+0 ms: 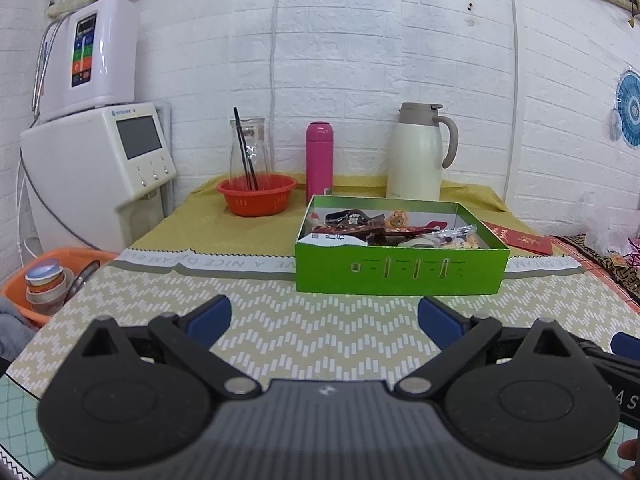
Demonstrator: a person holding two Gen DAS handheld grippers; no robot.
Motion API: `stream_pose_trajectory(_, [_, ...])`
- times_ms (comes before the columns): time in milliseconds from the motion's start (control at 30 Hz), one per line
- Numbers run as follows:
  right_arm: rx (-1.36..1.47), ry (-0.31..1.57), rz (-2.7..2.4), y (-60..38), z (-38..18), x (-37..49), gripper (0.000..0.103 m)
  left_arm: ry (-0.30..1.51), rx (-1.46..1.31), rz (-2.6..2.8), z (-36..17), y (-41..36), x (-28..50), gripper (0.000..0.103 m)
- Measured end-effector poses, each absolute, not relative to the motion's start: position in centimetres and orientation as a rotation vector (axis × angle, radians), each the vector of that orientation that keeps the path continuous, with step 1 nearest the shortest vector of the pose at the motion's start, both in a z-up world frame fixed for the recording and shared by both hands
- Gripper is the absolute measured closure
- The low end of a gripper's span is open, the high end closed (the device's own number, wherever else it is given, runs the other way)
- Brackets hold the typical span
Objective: Organize snacks
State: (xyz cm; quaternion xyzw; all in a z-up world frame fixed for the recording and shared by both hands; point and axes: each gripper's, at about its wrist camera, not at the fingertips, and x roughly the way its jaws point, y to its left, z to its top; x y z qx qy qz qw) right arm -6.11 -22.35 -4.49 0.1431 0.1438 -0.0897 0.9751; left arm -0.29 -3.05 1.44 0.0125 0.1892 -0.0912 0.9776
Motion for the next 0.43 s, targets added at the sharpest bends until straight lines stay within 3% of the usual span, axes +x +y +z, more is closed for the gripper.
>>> stream_pose_trajectory(433, [0.288,0.298,-0.182,-22.42,-4.71,-6.14,0.0,0.402,0.04,-0.175,1.2,-3.14,-0.02,0.005])
